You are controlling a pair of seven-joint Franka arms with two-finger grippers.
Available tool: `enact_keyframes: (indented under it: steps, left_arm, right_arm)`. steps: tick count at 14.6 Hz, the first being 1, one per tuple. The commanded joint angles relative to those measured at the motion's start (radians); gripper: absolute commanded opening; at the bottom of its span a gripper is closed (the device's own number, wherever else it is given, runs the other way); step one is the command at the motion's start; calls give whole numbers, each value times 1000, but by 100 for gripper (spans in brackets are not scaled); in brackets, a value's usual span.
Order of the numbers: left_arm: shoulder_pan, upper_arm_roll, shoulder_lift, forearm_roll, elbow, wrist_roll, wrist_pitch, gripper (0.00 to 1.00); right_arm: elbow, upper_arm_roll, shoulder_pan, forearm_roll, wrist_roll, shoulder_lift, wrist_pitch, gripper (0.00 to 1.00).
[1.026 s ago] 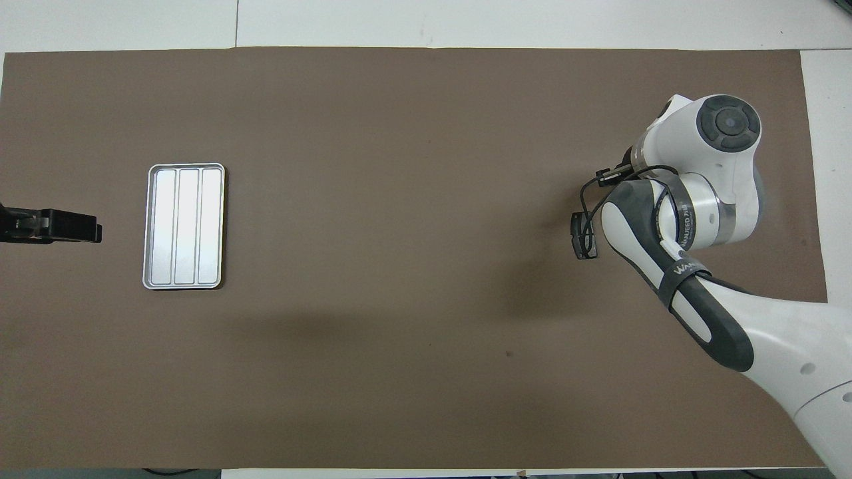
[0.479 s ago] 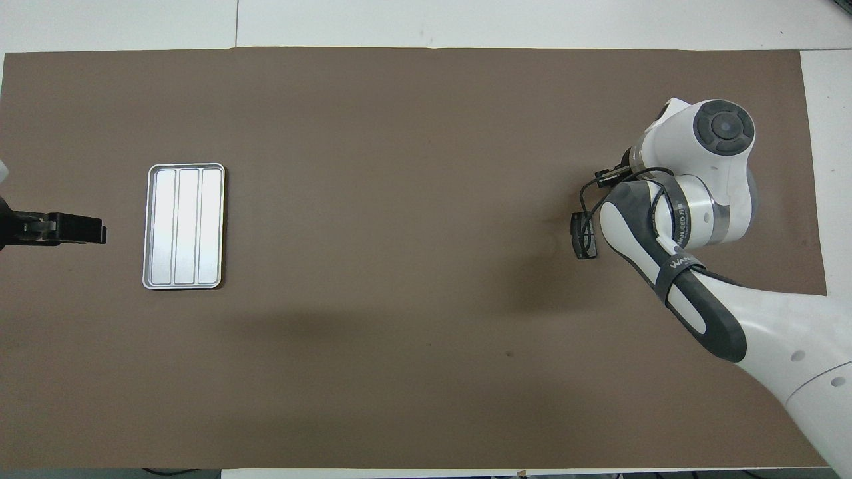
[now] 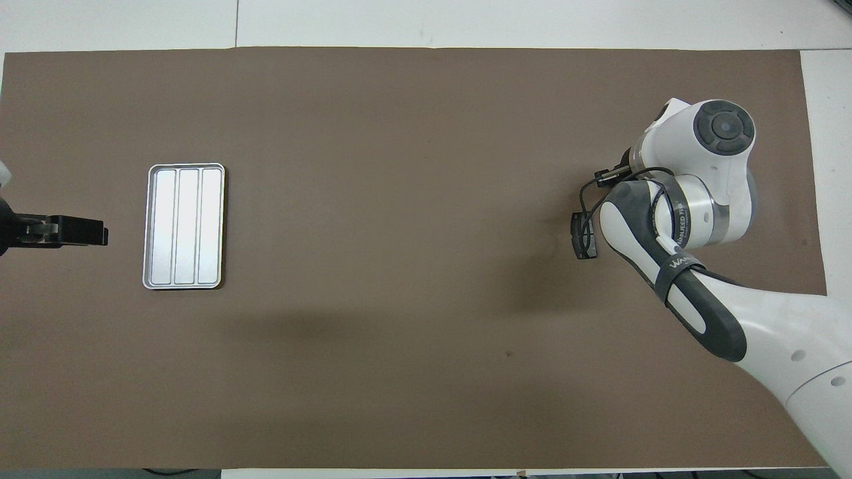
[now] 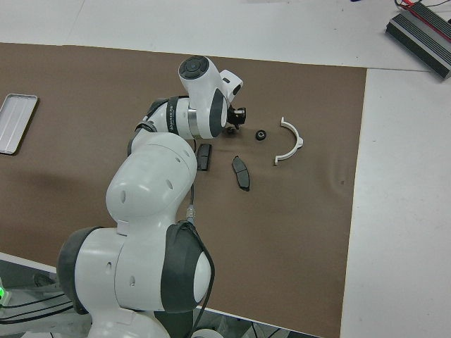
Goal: Place bearing gear from tray to pile
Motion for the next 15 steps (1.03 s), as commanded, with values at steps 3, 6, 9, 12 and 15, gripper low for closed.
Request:
enact_keyframes:
  steps: [3, 6, 9, 12, 15]
  left_arm:
    - [-1, 7, -40, -9, -49, -1, 31, 100]
    - [-2, 7, -40, -9, -48, -2, 31, 100]
    - [-8, 6, -39, -9, -46, -10, 29, 100]
    - [-10, 7, -39, -9, -48, -5, 33, 100]
    - [-13, 6, -39, -9, -48, -8, 33, 100]
  right_arm:
    - [-8, 8, 1, 19, -11, -13, 8, 100]
    - [-6, 8, 6, 19, -13, -29, -11, 100]
    - [-6, 8, 6, 19, -11, -42, -24, 100]
    - [-6, 8, -3, 19, -16, -53, -27, 100]
    - [-3, 8, -11, 19, -22, -59, -38, 100]
